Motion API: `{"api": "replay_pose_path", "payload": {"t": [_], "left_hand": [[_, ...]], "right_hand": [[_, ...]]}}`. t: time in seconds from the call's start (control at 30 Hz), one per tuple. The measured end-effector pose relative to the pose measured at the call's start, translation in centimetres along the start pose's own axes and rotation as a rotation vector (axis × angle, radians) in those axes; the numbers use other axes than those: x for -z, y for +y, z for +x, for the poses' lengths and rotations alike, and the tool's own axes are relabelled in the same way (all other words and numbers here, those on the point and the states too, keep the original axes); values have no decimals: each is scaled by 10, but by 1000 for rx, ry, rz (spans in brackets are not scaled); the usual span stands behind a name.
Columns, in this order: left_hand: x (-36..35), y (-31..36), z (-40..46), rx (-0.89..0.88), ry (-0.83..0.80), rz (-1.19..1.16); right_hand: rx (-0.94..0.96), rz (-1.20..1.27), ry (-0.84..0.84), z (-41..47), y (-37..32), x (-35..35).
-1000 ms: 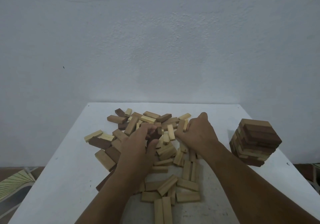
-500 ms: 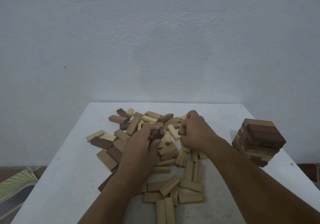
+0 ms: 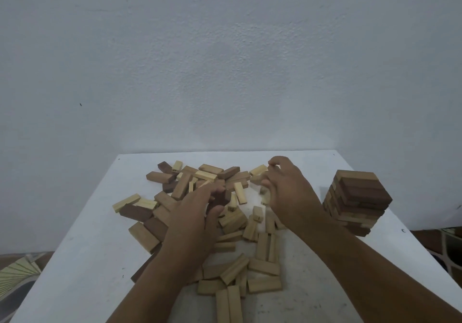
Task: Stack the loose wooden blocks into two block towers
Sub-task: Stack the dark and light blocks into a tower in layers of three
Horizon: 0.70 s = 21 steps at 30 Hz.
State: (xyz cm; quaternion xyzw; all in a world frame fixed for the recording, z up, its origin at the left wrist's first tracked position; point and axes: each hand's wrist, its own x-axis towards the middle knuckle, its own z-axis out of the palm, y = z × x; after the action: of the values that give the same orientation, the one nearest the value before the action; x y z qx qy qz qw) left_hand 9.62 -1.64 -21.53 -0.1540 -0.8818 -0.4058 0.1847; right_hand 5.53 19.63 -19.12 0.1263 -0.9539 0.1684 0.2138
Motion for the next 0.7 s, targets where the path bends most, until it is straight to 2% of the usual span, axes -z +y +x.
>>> {"api": "replay_pose_path", "payload": {"t": [0.13, 0.23, 0.33, 0.37, 0.43, 0.47, 0.53, 0.57, 0.63, 0.67, 0.7], "left_hand": [[-2, 11, -2, -212, -58, 21], [-9, 23, -9, -310, -177, 47], [-19, 45, -20, -395, -267, 53], [-23, 54, -23, -428, -290, 55], [-31, 71, -28, -491, -339, 56], [-36, 76, -31, -514, -369, 59], [-45, 84, -35, -542, -439, 106], [-50, 85, -36, -555, -468, 150], [-60, 85, -39, -570, -507, 256], [-63, 85, -41, -567, -512, 304], [-66, 85, -42, -560, -507, 345]], "right_hand": [[27, 124, 73, -50, -6, 39], [-78, 160, 31, -98, 5, 60], [-171, 83, 40, -136, 18, 72], [-173, 42, -17, -145, 18, 77], [-104, -61, -241, -154, 14, 91], [-33, -63, -208, -164, 27, 87], [-63, 49, -293, -171, 34, 86], [-59, 56, -258, -172, 38, 84], [-247, 95, -101, -176, 42, 84], [-243, 54, -46, -178, 46, 79], [-238, 67, -95, -179, 46, 75]]}}
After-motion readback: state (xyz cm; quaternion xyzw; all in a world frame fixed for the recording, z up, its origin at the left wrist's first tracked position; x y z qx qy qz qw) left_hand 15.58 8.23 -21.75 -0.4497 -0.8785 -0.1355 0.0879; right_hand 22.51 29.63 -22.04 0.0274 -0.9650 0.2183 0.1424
